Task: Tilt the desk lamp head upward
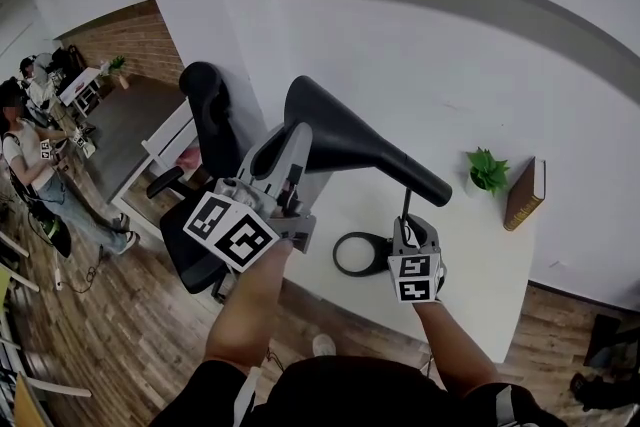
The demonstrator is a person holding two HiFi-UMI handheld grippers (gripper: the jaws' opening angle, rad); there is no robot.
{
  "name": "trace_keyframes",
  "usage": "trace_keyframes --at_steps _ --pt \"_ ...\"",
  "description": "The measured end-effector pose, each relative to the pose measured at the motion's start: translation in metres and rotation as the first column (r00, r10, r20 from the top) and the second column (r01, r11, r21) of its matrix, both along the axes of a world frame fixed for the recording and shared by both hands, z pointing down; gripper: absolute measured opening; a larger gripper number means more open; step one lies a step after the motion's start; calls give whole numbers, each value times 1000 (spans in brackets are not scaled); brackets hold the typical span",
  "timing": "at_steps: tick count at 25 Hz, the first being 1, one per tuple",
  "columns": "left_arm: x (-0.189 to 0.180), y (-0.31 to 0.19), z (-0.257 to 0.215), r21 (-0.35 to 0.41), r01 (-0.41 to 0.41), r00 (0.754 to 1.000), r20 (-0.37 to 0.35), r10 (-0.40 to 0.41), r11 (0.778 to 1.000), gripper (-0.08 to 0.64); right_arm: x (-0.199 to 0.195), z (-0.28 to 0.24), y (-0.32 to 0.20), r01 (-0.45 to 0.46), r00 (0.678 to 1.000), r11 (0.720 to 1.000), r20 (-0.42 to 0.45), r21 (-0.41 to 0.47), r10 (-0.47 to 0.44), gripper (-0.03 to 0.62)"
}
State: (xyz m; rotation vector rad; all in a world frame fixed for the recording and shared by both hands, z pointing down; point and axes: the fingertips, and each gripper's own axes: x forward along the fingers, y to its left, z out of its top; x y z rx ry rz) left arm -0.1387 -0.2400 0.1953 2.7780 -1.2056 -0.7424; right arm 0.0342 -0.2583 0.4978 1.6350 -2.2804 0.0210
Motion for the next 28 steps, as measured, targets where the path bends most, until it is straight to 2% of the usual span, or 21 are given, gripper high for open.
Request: trace_keyframes --at_steps 4,7,10,13,15,17,24,28 --pt "-4 0 1 -4 2 999 -37 -2 1000 40 -2 0 0 2 1000 1000 1 -2 -2 43" --pt "-3 0 2 -6 0 997 -73 -1 1000 40 0 1 0 38 999 999 4 -12 -38 44" --pt "-3 0 4 -5 -7 997 -78 6 1000 40 0 1 0 76 997 997 5 -25 -76 44" --pt "-4 2 3 32 46 998 -47 -44 998 54 0 1 1 84 996 996 1 -21 -84 53" --pt "-7 6 3 54 95 995 -38 -93 994 167 0 -1 5 77 997 997 12 -12 -77 136" --pt "-14 9 6 61 145 989 -19 -144 988 215 1 -6 11 63 997 998 38 6 -63 167" --pt "-29 41 33 118 269 960 50 -276 956 242 13 -23 40 80 989 996 123 31 -83 182" --pt "-22 62 59 138 301 935 150 -320 944 242 19 -32 54 88 985 995 146 43 -94 183"
